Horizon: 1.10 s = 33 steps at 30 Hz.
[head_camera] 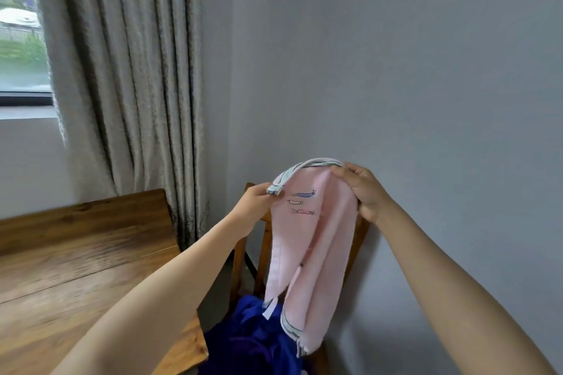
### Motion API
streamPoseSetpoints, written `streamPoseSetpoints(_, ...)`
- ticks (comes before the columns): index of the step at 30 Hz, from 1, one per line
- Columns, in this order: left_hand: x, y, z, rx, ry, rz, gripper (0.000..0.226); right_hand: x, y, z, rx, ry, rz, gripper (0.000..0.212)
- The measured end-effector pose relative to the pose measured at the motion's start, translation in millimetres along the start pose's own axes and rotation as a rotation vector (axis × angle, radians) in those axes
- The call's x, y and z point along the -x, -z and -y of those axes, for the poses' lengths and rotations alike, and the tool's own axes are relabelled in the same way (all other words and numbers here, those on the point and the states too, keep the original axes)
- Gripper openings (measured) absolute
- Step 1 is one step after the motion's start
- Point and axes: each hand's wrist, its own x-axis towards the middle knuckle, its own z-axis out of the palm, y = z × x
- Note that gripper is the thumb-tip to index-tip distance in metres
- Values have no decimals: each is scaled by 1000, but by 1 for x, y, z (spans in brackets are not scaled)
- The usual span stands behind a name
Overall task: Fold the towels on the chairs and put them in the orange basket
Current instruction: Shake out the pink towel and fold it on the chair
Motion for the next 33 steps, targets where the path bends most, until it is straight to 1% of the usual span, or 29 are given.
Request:
streamPoseSetpoints(1,-3,2,-5,10,-25,-56,12,1,7,-4,53,-12,-54,14)
streamPoseSetpoints(3,-7,4,-20,-89,-61,-126,22,4,19,-15,213,-33,-149,23)
streamPoseSetpoints(5,-8,1,-37,-262,-111,-88,25,9,22,-24,294,-37,-196,26)
streamPoseSetpoints(7,-10,-4,-52,-439,-172,6,23,12,14,-29,246,-11,-219,21)
streamPoseSetpoints(9,-9,-11,-64,-562,-215,66,32,15,0,-26,198,29,-173,14)
streamPoseSetpoints(11,-10,-17,-70,-592,-205,91,30,17,-11,-25,177,58,-85,5)
streamPoseSetpoints(12,-9,-20,-74,-609,-198,98,28,18,-14,-27,162,77,-60,9)
streamPoseSetpoints(14,-9,-23,-77,-675,-192,114,35,20,-16,-29,178,140,-52,17)
streamPoseSetpoints(15,-8,-23,-77,-703,-190,117,38,20,-18,-29,195,177,-54,18)
streamPoseSetpoints(17,-6,-20,-75,-707,-184,120,38,19,-19,-26,199,245,-78,16)
streamPoseSetpoints(20,1,-13,-62,-677,-125,208,26,12,-16,-18,157,281,-158,38)
streamPoseSetpoints(21,3,-7,-52,-681,-90,245,24,10,-14,-15,135,282,-183,41)
streamPoseSetpoints(24,8,16,-18,-746,25,343,26,4,-2,-5,1,264,-254,37)
streamPoseSetpoints(26,9,35,-3,-785,71,345,27,1,9,0,-64,254,-297,34)
streamPoseSetpoints(27,9,43,0,-805,86,342,24,0,15,3,-72,256,-309,34)
streamPoseSetpoints(29,11,56,1,-838,99,354,7,-1,27,5,-53,268,-315,32)
streamPoseSetpoints(30,12,61,0,-834,102,362,6,0,31,6,-34,269,-314,30)
streamPoseSetpoints(32,12,70,0,-775,114,342,16,2,35,8,11,252,-317,36)
streamPoseSetpoints(33,12,75,-1,-730,117,314,17,3,37,9,35,246,-315,41)
